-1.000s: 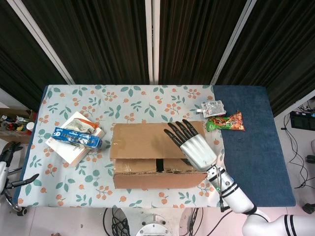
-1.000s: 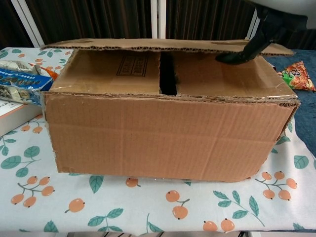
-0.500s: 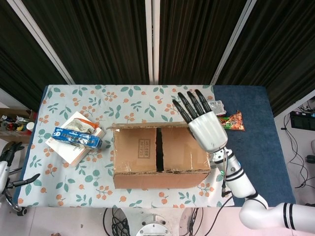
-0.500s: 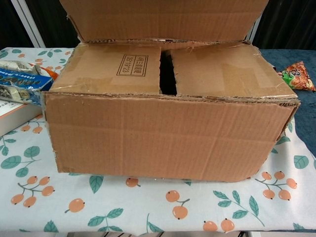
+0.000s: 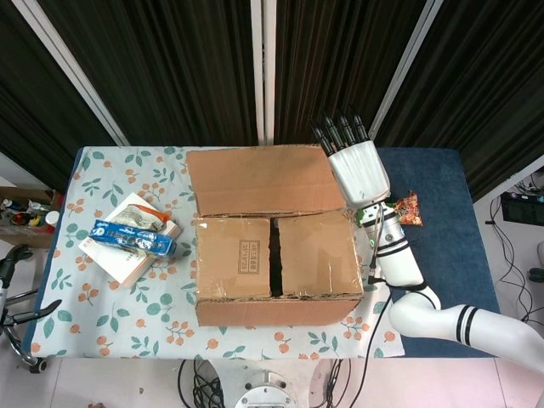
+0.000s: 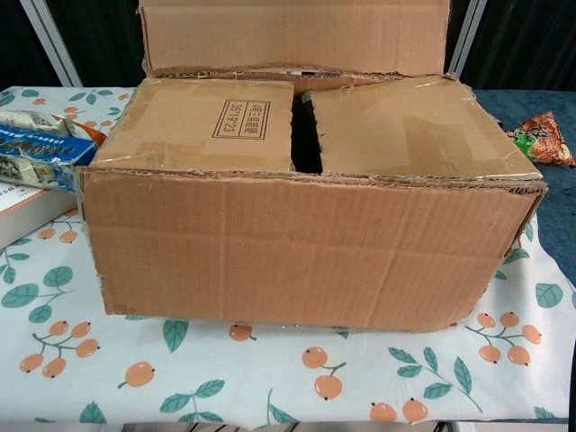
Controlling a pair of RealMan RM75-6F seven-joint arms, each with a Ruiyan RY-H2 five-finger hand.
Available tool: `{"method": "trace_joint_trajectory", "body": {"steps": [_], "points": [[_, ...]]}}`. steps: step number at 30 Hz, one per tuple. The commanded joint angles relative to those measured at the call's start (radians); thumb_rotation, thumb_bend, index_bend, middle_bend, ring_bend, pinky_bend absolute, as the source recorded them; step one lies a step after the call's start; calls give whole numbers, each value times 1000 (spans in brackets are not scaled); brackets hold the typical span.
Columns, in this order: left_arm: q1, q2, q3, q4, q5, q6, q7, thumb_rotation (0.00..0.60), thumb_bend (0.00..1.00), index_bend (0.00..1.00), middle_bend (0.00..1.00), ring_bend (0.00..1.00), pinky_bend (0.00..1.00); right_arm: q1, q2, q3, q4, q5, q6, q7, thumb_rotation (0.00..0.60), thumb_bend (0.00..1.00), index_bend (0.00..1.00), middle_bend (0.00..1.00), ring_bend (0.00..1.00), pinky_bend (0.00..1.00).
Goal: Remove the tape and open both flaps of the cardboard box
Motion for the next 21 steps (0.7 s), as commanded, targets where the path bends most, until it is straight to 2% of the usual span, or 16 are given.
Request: {"method": "trace_joint_trajectory", "body": {"steps": [1,3,5,7,10,12,13,16,21], "points": [[0,1,1,3,4,-2,1,440,0,72,155,130,210,3,-8,14,14,-56,22,142,600,332,0,0,0,0],[-1,0,2,4,8,-5,7,440,0,72,155,130,210,-8,24,5,-25,-102,-1,271,600,369,0,0,0,0],[-1,-2,2,5,11,-5,12,440,0,72,155,130,210,-22,80,-15,-82,-158,-46,405,600,467,0,3,0,0],[-1,-5,2,9,14,-3,20,441,0,72,155,130,210,-39,154,-49,-142,-242,-88,536,600,576,5,50,0,0],[-3,-11,2,18,18,-3,37,440,0,72,155,130,210,-55,245,-99,-216,-327,-140,669,600,798,156,171,0,0],[-6,-16,0,18,23,-3,36,438,0,72,155,130,210,-60,297,-135,-258,-366,-183,717,600,940,342,241,0,0],[-8,-18,-1,19,28,-2,34,439,0,72,155,130,210,-61,314,-150,-269,-383,-198,726,600,978,424,270,0,0],[-10,-28,0,29,52,10,35,440,0,72,155,130,210,-61,354,-205,-296,-434,-249,732,600,1000,525,317,0,0],[-15,-36,5,53,96,25,11,441,14,72,155,130,210,-75,346,-265,-301,-503,-246,758,600,1000,536,337,0,0]]}}
